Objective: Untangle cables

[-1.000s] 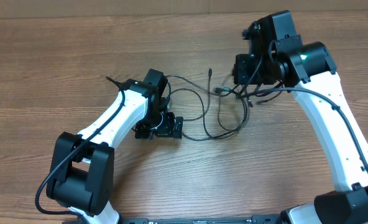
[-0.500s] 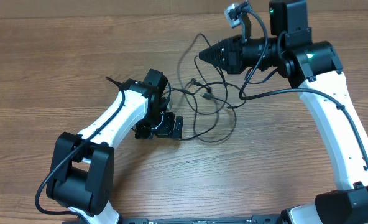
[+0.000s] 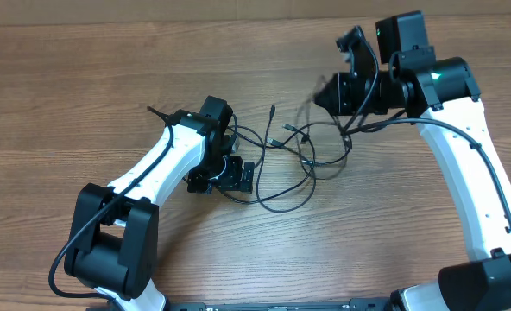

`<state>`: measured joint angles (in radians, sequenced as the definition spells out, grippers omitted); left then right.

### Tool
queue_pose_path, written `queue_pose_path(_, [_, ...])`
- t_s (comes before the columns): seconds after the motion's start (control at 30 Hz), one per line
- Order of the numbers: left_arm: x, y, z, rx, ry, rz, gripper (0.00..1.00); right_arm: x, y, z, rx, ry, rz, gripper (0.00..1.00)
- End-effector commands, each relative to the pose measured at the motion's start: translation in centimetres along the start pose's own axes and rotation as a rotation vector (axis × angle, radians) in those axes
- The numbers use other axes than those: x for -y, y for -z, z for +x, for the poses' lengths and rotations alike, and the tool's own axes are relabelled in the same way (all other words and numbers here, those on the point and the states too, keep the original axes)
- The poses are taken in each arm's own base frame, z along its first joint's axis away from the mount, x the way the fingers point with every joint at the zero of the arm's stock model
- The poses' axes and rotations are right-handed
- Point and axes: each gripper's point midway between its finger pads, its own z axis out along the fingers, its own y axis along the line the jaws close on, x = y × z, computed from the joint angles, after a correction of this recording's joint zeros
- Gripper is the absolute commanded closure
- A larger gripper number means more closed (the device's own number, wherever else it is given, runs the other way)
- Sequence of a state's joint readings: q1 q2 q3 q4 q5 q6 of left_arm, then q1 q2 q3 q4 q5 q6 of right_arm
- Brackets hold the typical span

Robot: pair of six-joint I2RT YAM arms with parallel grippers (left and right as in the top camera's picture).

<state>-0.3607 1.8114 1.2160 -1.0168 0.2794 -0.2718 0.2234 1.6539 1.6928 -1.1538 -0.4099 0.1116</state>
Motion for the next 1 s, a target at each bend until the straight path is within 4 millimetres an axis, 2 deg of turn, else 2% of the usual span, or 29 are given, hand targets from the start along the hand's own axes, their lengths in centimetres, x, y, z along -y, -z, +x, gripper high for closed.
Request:
queue_pose_path(0.0, [0.1, -0.3, 0.2, -0.01, 0.001, -0.005, 0.0, 9.7, 1.1, -0.6, 0.08, -0.193, 0.539, 0.96])
queue_pose_path(0.07, [0.0, -0.3, 0.2, -0.01, 0.001, -0.005, 0.0, 11.6, 1.5, -0.5, 0.117, -0.288, 0.653, 0.96])
queue_pose_path(0.1, [0.1, -0.3, 0.2, -0.01, 0.001, -0.005, 0.0, 11.9, 1.4, -0.5, 0.119, -0.307, 0.663, 0.96])
queue_pose_path(0.2, [0.0, -0.3, 0.2, -0.01, 0.001, -0.005, 0.01, 12.2, 0.3, -0.1, 0.101, -0.352, 0.654, 0.96])
queue_pose_path(0.33, [0.0, -0.3, 0.2, -0.01, 0.001, -0.005, 0.01, 11.5, -1.5, -0.3, 0.076, -0.368, 0.583, 0.96])
queue_pose_path(0.4, [0.1, -0.3, 0.2, -0.01, 0.001, -0.005, 0.0, 11.5, -2.0, -1.0, 0.096, -0.348, 0.572, 0.96])
queue_pose_path(0.57, [0.1, -0.3, 0.2, -0.01, 0.001, -0.005, 0.0, 11.5, -2.2, -5.2, 0.223, -0.213, 0.535, 0.96])
queue_pose_path(0.63, [0.0, -0.3, 0.2, -0.01, 0.001, -0.005, 0.0, 12.4, -1.8, -6.1, 0.26, -0.194, 0.584, 0.96])
queue_pose_path(0.8, [0.0, -0.3, 0.2, -0.01, 0.001, -0.005, 0.0, 15.2, -0.1, -4.6, 0.235, -0.216, 0.771, 0.96])
queue_pose_path(0.97, [0.0, -0.3, 0.2, -0.01, 0.001, -0.005, 0.0, 15.9, 0.5, -3.5, 0.196, -0.214, 0.829, 0.96])
